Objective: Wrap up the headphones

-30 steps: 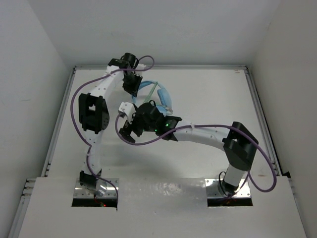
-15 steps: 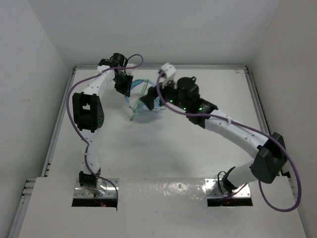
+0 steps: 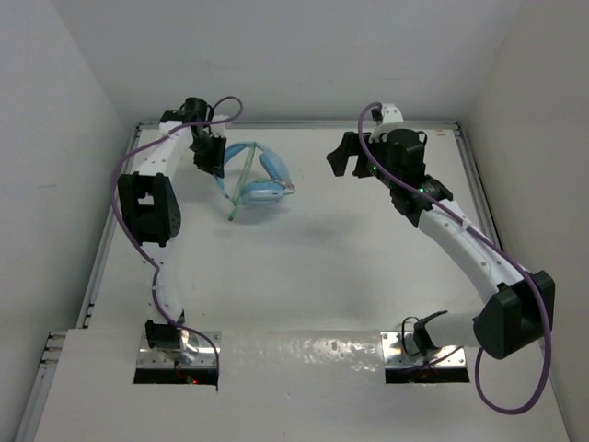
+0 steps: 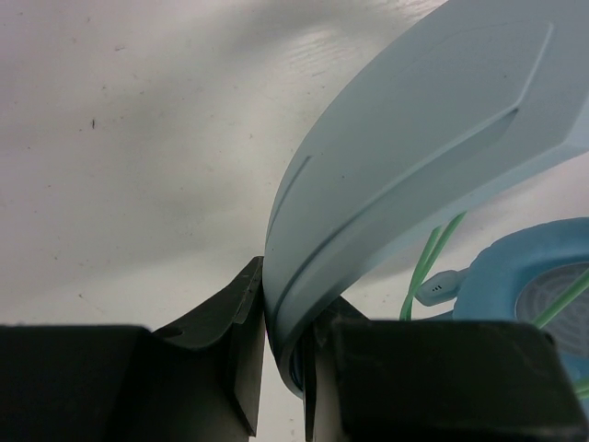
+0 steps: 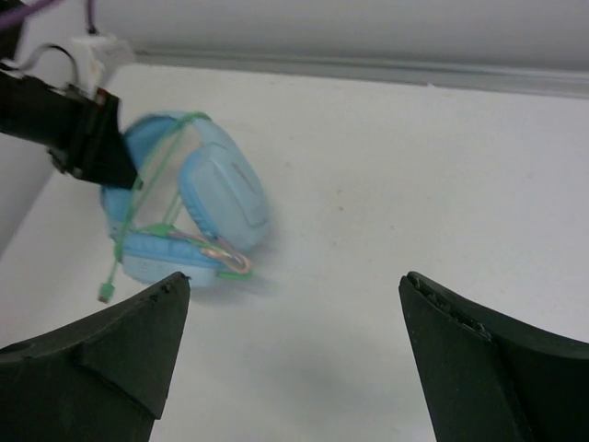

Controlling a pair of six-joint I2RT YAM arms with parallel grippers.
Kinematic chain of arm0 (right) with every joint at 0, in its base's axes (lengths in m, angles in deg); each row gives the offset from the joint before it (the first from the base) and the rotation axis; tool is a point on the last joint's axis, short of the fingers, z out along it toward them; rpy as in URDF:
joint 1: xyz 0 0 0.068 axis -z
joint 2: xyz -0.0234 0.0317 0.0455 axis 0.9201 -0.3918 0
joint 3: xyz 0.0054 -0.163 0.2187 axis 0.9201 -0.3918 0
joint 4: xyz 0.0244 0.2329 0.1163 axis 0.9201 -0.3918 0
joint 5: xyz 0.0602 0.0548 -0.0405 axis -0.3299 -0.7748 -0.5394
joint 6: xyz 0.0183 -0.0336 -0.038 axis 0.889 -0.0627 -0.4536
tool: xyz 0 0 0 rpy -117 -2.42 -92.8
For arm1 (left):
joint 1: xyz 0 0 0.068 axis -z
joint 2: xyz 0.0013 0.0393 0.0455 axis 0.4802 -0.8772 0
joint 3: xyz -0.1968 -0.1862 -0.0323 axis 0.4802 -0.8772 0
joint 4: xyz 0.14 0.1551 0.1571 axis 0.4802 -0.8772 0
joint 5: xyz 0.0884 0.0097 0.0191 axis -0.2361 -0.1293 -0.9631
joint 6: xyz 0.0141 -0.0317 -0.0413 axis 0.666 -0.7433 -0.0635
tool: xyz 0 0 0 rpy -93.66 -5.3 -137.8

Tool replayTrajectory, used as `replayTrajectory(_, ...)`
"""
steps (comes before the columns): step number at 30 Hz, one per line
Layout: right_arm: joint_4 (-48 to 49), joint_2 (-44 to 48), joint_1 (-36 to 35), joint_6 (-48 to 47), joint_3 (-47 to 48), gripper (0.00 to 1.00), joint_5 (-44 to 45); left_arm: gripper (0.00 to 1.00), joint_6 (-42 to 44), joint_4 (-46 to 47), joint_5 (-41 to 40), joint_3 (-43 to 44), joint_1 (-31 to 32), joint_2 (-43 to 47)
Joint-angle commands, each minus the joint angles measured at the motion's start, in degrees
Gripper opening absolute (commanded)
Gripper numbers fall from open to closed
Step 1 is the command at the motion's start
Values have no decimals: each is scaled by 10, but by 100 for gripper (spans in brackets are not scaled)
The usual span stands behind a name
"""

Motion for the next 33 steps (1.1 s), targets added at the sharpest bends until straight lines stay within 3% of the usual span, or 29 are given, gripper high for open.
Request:
replayTrajectory(1,-73,-12,10,-21,45,92,12,0,-19,19,40,8,1,56)
replayTrajectory(16,-83,-10,10,-37,49,94,15,0,-22,10,12,10,-12,63)
replayTrajectory(24,-88,7,10,-42,23,94,15,0,-38,48,51,-150,-182,144)
replayTrajectory(33,-78,-14,10,-33,27,94,-9,0,1,129,0,-322,-322,220)
